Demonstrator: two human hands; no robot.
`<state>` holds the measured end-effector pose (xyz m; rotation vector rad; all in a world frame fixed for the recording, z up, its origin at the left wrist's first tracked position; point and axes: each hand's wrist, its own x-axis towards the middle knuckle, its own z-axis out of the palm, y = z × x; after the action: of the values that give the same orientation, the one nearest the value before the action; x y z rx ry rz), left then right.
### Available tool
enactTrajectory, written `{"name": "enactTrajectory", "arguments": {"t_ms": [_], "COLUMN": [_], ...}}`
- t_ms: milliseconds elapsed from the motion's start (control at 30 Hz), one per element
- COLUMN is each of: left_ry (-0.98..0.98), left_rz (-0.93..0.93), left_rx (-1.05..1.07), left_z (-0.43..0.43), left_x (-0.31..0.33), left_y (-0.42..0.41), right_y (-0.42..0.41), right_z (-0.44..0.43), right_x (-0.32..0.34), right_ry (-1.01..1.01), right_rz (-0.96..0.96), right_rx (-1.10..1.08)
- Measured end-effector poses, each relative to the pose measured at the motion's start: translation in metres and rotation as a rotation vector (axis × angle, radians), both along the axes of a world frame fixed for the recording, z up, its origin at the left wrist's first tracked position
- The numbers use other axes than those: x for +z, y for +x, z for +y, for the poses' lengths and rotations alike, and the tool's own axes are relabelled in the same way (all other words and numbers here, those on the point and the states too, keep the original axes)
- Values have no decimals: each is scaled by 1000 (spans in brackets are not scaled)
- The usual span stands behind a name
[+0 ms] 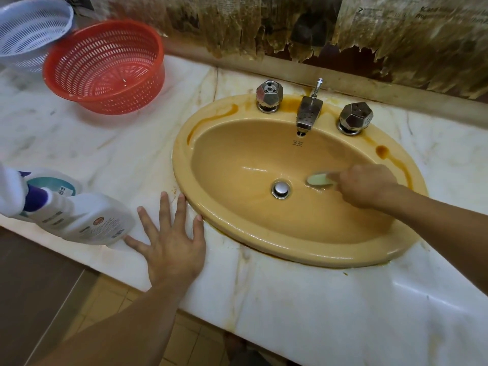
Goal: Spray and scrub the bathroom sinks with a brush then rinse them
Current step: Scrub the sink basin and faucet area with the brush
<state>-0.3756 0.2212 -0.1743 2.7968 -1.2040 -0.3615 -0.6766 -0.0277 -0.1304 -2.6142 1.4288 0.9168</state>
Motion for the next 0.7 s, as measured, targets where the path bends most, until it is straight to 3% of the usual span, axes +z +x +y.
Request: {"name": "enactTrajectory", "arguments": {"t_ms": [67, 167, 300, 433, 567, 700], "left_ry": [-4, -10, -2, -9, -18, -24], "left_rz": [-1, 2, 5, 5, 0, -6], "left_rx": [-1, -2, -2, -2, -6, -10], "left_z": [1, 1, 0, 1, 1, 2], "left_x": [0, 0, 1, -1, -4, -4], "left_y": [0, 0, 0, 1, 1, 2], "right_y": [-3, -4, 0, 5, 2, 8], "right_z": [0, 4, -2, 8, 0, 4], "right_x": [-2, -2, -6, -13, -24, -23], "right_ry": [-38, 146, -59, 78, -73, 198], "right_rz": [20, 5, -15, -40, -67, -115], "right_rx": [32, -19, -6, -15, 13, -89]}}
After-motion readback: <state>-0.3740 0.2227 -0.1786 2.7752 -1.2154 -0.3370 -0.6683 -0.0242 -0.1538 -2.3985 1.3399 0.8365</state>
